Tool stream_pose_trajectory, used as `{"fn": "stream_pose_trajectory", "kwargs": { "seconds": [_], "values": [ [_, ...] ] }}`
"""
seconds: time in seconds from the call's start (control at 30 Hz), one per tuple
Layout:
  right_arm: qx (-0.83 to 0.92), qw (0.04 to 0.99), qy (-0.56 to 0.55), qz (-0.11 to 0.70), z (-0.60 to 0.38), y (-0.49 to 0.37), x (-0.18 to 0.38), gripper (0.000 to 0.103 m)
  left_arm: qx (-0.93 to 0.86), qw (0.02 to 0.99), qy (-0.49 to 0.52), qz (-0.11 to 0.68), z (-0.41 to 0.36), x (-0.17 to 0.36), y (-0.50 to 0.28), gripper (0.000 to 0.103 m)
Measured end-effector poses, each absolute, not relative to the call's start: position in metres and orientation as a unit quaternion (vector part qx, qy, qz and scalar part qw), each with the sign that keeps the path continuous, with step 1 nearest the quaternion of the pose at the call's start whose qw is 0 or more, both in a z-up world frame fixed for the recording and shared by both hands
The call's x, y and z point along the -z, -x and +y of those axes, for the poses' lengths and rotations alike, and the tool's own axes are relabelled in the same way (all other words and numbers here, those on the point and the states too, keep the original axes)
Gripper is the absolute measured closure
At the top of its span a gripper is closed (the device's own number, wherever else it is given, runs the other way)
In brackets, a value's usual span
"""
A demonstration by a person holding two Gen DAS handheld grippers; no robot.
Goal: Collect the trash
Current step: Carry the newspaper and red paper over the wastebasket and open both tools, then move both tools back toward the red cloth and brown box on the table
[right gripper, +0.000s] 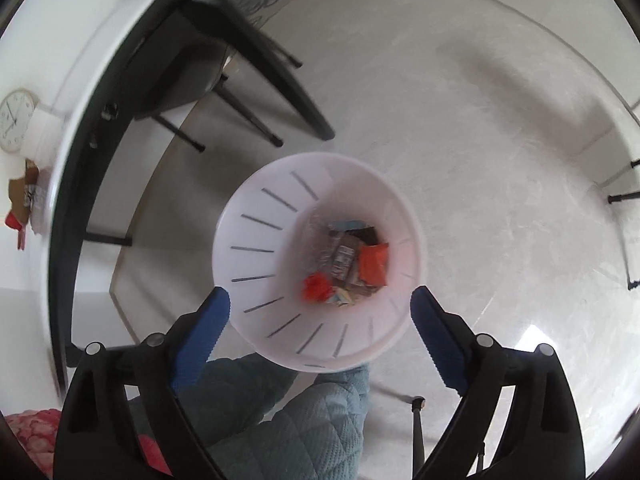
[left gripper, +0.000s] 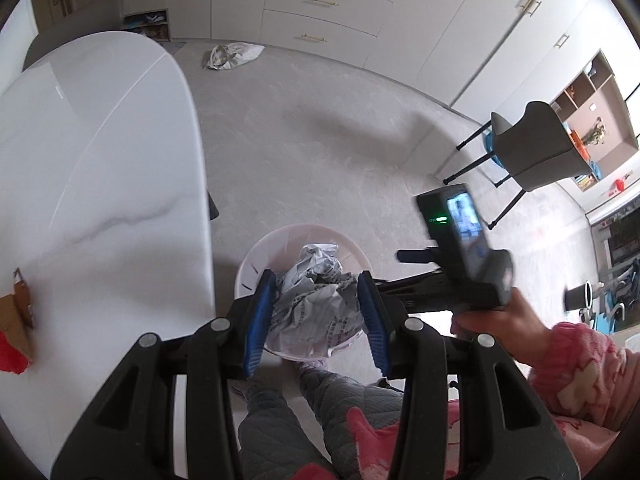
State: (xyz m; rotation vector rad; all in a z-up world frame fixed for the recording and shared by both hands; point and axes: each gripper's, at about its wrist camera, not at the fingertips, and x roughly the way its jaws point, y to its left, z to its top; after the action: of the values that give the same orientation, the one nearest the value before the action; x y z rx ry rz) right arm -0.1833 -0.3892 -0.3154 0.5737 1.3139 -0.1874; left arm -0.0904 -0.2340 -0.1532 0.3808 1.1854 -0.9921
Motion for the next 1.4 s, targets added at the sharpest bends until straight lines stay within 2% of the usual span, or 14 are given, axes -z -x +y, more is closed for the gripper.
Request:
{"fn": "stream_pose_trajectory", "kwargs": {
  "seconds": [0.17, 0.47, 0.5, 0.57, 0.6, 0.63, 0.8, 1.0, 1.13, 1.2, 1.4],
  "values": [
    [0.118, 0.755, -0.276, 0.583, -0.413, 0.215, 0.289, 0.006, 0.454, 0.694, -0.181, 0.529, -0.248, 0.153, 0.095, 0.061],
    [0.167, 0.751, -0.301, 0.564, -0.437, 0.253, 0.272, 0.006, 0.474, 0.667, -0.199, 0.54, -0.283, 0.172, 0.108, 0.061],
    [0.17, 0.75, -0.303, 0.564, -0.438, 0.256, 0.271, 0.006, 0.478, 0.656, -0.204, 0.548, -0.289, 0.179, 0.111, 0.059],
    [0.172, 0.748, -0.306, 0.564, -0.44, 0.259, 0.272, 0.006, 0.481, 0.637, -0.212, 0.564, -0.297, 0.194, 0.115, 0.047],
    [0.173, 0.747, -0.307, 0.563, -0.44, 0.259, 0.272, 0.006, 0.481, 0.628, -0.216, 0.573, -0.3, 0.201, 0.117, 0.034],
    [0.174, 0.747, -0.307, 0.563, -0.441, 0.26, 0.271, 0.006, 0.474, 0.621, -0.225, 0.582, -0.303, 0.211, 0.119, 0.029],
    [0.178, 0.749, -0.31, 0.558, -0.442, 0.263, 0.266, 0.006, 0.452, 0.615, -0.242, 0.599, -0.301, 0.228, 0.124, 0.024],
    [0.171, 0.759, -0.304, 0.55, -0.434, 0.254, 0.252, 0.006, 0.433, 0.661, -0.224, 0.571, -0.29, 0.202, 0.11, 0.023],
    [0.141, 0.787, -0.27, 0.536, -0.416, 0.226, 0.213, 0.006, 0.391, 0.726, -0.189, 0.533, -0.252, 0.165, 0.085, 0.022],
    [0.125, 0.802, -0.255, 0.526, -0.405, 0.21, 0.195, 0.005, 0.363, 0.755, -0.164, 0.521, -0.224, 0.148, 0.07, 0.012],
    [0.041, 0.844, -0.196, 0.497, -0.346, 0.135, 0.141, 0.003, 0.225, 0.84, -0.109, 0.481, -0.106, 0.114, 0.019, 0.012]
  ]
}}
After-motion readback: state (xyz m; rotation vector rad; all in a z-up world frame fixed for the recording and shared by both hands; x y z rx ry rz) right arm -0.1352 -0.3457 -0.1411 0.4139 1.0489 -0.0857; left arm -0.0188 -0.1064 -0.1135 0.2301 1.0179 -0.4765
